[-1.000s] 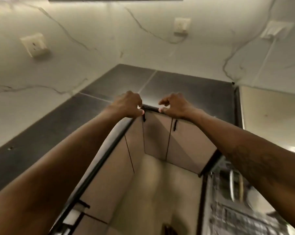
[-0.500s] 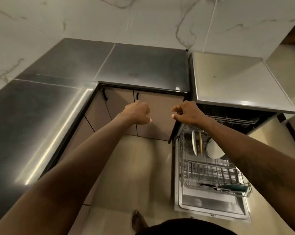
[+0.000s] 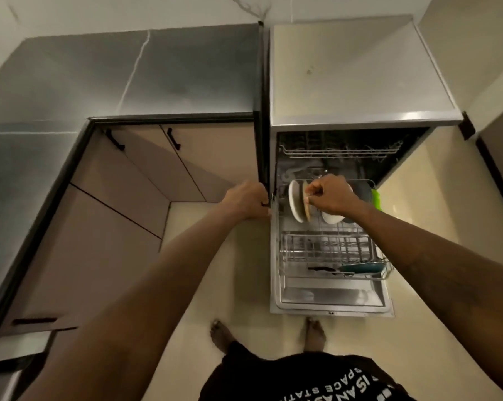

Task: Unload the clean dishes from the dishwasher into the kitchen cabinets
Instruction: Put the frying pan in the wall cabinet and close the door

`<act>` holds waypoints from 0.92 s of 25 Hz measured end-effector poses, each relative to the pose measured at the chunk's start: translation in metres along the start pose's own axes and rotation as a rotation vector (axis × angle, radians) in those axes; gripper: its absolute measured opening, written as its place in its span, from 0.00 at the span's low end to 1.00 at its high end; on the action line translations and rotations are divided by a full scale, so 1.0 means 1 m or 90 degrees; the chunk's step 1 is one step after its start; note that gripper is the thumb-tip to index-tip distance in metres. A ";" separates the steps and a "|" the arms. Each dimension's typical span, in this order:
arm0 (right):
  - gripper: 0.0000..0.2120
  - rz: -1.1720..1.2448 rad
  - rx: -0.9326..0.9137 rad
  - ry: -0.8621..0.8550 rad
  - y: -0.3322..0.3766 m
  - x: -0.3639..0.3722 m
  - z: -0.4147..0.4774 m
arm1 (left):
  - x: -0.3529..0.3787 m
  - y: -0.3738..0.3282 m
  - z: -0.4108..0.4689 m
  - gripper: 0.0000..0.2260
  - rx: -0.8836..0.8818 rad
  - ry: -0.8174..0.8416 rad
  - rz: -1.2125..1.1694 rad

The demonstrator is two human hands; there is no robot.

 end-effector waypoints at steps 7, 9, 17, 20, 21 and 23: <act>0.04 0.012 0.122 0.058 -0.147 0.029 0.017 | 0.107 -0.101 0.113 0.10 0.060 0.064 -0.069; 0.02 0.006 0.157 0.081 -0.191 0.062 0.029 | 0.149 -0.116 0.148 0.08 0.076 0.086 -0.067; 0.07 -0.089 0.254 0.153 -0.343 0.215 0.101 | 0.359 -0.125 0.285 0.04 0.083 0.171 -0.111; 0.06 -0.171 0.224 0.194 -0.382 0.264 0.113 | 0.421 -0.121 0.313 0.03 0.078 0.194 -0.139; 0.08 -0.188 0.220 0.204 -0.394 0.281 0.116 | 0.440 -0.120 0.320 0.04 0.073 0.207 -0.148; 0.12 -0.221 0.211 0.225 -0.409 0.307 0.117 | 0.473 -0.119 0.327 0.06 0.065 0.230 -0.160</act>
Point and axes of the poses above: each hand's wrist, its own z-axis towards the middle knuckle, its own x-axis out of the palm, y = z × x, the point moved 9 cm from there along z, towards the middle knuckle, and after that the axes turned 13 degrees about x, right-handed, at the moved point
